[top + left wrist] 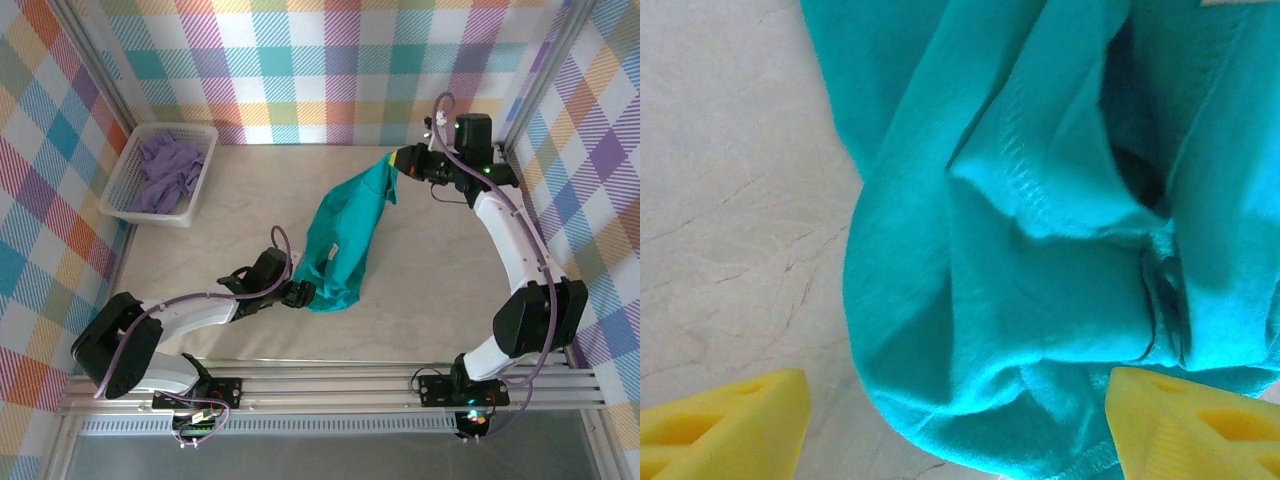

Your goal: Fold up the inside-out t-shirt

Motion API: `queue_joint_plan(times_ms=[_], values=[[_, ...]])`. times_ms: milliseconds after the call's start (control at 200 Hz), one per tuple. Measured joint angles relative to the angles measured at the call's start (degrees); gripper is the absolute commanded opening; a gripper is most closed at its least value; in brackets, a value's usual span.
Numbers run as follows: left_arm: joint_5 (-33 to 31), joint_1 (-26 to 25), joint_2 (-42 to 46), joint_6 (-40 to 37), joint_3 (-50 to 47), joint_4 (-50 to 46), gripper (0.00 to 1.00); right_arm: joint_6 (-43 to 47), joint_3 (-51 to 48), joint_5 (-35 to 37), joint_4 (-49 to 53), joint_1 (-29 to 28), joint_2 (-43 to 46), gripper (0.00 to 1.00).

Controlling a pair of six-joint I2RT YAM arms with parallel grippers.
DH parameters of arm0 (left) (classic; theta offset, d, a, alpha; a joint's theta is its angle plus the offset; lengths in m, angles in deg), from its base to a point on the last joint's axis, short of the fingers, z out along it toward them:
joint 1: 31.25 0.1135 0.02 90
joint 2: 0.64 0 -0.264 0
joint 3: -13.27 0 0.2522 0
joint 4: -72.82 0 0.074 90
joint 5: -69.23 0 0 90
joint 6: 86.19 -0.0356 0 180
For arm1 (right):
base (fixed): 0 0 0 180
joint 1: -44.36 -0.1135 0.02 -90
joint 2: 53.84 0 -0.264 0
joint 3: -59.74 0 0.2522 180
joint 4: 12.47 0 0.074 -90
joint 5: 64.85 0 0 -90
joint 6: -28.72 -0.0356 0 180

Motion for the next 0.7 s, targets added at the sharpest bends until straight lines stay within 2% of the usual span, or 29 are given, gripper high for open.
queue_joint_plan(times_ms=[60,230,485,700], values=[[-0.04,-0.17,0.63,1.11,-0.04,-0.61,0.77,0.2,1.6,0.02,0.17,0.31,-0.87,0.0],[0.76,-1.57,0.09,4.61,-0.04,-0.76,0.66,0.37,5.31,-0.02,0.15,1.2,-3.52,0.0],[3.72,-3.02,-6.12,9.94,0.28,0.76,0.69,0.37,8.61,-0.26,0.7,2.14,-7.48,0.0],[1.77,-3.39,-8.92,13.2,1.4,2.58,0.48,0.37,8.7,-0.66,0.66,2.4,-8.07,0.0]])
